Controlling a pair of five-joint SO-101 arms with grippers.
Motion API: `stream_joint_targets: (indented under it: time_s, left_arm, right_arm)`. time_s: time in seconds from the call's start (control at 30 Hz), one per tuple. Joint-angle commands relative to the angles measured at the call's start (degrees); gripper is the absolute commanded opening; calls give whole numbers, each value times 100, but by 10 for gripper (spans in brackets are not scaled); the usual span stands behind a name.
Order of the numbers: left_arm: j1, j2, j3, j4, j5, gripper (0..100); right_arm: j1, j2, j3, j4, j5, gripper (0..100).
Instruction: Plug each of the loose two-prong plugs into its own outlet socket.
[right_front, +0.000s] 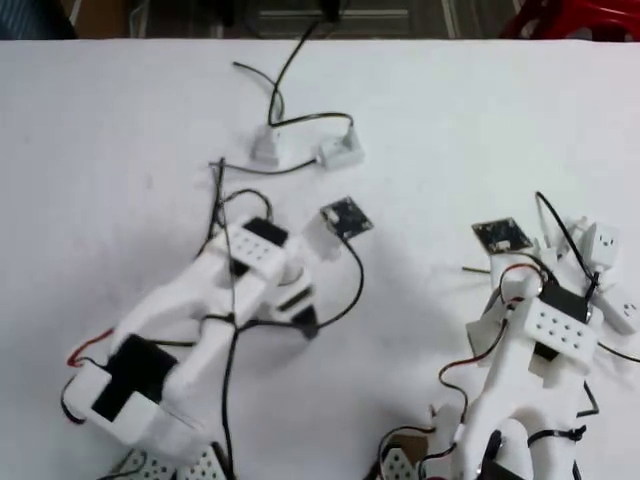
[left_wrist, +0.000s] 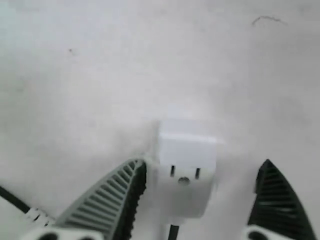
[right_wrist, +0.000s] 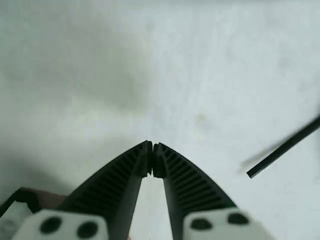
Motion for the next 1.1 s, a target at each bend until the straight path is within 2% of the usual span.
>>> stream_joint_targets:
  time_s: [0.0, 0.27, 0.43, 0.67, 0.8, 0.9, 1.07]
  left_arm:
    - [-400, 13, -334, 9, 114, 339]
    - [-1701, -409, -343, -571, 53, 341]
    - [-2536, -778, -396, -993, -440, 342]
    - [-3169, -1525, -396, -1319, -501, 343]
    - [-3556, -1578, -352, -1626, -949, 343]
    - [-3407, -1631, -343, -1292, -1046, 343]
    - [-2185, -1851, -571, 237, -1064, 343]
  right_arm:
    - [31, -101, -229, 31, 9, 18]
    - [31, -101, -220, 22, 26, 18]
    - [31, -101, -220, 22, 44, 18]
    - [31, -101, -229, -48, 44, 19]
    - [31, -92, -202, -154, 44, 19]
    - [-13, -92, -202, -180, 26, 19]
    - [-224, -92, -193, -145, 0, 19]
